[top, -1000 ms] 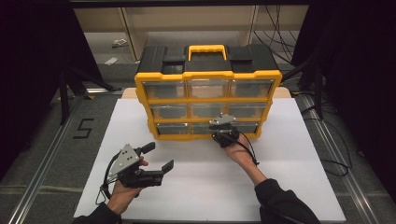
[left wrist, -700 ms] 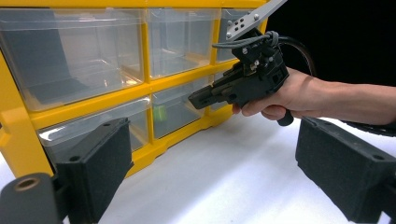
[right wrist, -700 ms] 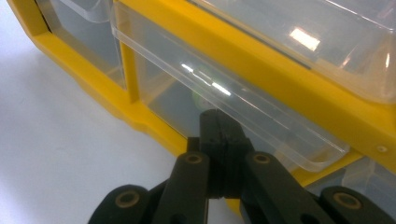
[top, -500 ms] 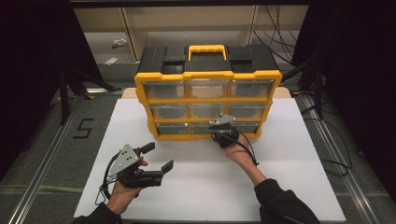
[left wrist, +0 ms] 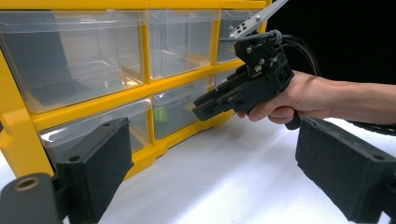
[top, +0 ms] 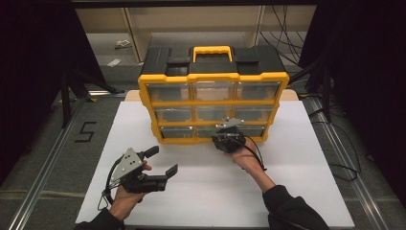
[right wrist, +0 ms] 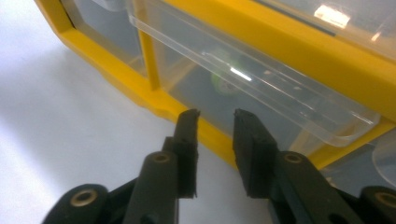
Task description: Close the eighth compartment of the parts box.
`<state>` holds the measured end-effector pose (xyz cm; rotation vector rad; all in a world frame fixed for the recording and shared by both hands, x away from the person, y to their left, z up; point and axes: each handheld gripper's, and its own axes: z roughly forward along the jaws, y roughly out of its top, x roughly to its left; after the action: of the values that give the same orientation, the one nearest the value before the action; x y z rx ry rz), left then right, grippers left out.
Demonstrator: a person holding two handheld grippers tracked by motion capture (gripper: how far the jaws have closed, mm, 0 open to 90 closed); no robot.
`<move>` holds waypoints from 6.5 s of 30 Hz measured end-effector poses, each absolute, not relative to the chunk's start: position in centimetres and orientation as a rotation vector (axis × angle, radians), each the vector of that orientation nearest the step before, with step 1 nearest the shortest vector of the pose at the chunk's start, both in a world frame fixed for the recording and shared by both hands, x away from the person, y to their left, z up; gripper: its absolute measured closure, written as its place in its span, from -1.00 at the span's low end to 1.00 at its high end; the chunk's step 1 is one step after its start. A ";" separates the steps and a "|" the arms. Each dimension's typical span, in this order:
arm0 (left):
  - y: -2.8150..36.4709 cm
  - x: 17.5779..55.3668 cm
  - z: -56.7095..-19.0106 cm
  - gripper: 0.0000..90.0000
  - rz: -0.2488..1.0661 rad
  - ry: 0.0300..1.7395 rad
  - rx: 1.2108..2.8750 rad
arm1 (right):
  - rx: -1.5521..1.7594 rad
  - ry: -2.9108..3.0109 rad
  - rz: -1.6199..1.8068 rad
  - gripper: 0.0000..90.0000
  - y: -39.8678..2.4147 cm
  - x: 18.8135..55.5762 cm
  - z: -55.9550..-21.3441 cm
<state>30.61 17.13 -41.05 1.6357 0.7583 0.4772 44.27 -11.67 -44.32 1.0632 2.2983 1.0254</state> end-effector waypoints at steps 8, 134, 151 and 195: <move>17.2 30.6 -41.0 -0.76 0.476 0.757 1.633 | 1.059 2.315 1.022 0.01 -11.8 42.9 -43.6; 17.1 30.6 -41.0 -0.76 0.465 0.753 1.632 | 0.965 2.051 1.477 -0.51 -18.4 31.8 -38.5; 17.1 30.6 -41.0 -0.76 0.463 0.753 1.632 | 0.965 2.038 1.485 -0.51 -19.0 31.0 -38.7; 17.1 30.6 -41.0 -0.76 0.466 0.752 1.631 | 1.029 2.001 1.448 -0.56 -21.0 29.1 -39.8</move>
<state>30.57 17.10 -40.98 1.6307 0.7520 0.4656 29.06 -21.01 -39.77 1.0287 2.0009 1.4483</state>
